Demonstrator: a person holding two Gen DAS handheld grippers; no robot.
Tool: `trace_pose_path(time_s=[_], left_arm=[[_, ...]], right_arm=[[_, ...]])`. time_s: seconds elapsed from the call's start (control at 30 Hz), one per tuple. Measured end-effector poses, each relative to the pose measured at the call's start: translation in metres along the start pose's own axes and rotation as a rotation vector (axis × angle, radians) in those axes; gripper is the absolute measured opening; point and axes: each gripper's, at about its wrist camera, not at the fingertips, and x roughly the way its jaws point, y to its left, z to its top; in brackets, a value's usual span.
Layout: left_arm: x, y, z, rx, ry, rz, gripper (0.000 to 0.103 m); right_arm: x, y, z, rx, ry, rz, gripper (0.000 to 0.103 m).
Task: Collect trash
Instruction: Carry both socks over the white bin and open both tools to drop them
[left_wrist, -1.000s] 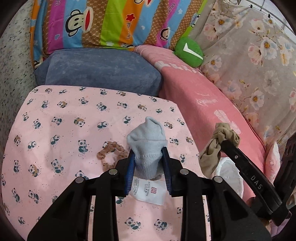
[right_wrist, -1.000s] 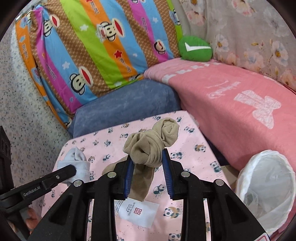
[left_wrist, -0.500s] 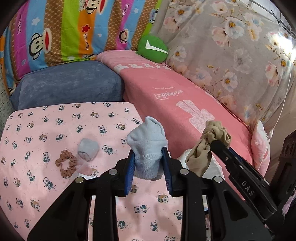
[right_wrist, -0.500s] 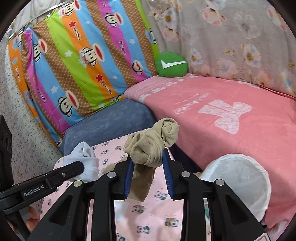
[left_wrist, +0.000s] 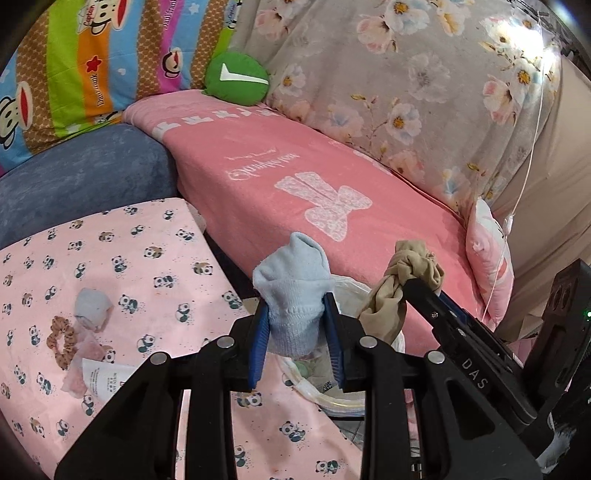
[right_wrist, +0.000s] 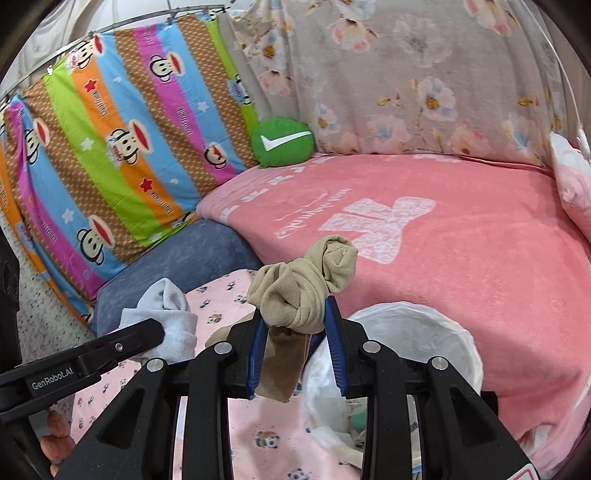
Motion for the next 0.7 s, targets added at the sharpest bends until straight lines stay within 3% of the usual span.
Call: trace_pose_path(time_s=[0.57, 0.7], left_arm=[[0.054, -0.072, -0.006, 0.106, 0.090, -0.070, 0.029], [0.055, -0.077, -0.005, 0.102, 0.066, -0.050, 0.043]], right_arm=[[-0.006, -0.074, -0.001, 0.103, -0.013, -0.094, 0.031], [-0.007, -0.083, 0.000, 0.114, -0.022, -0.107, 0.035]])
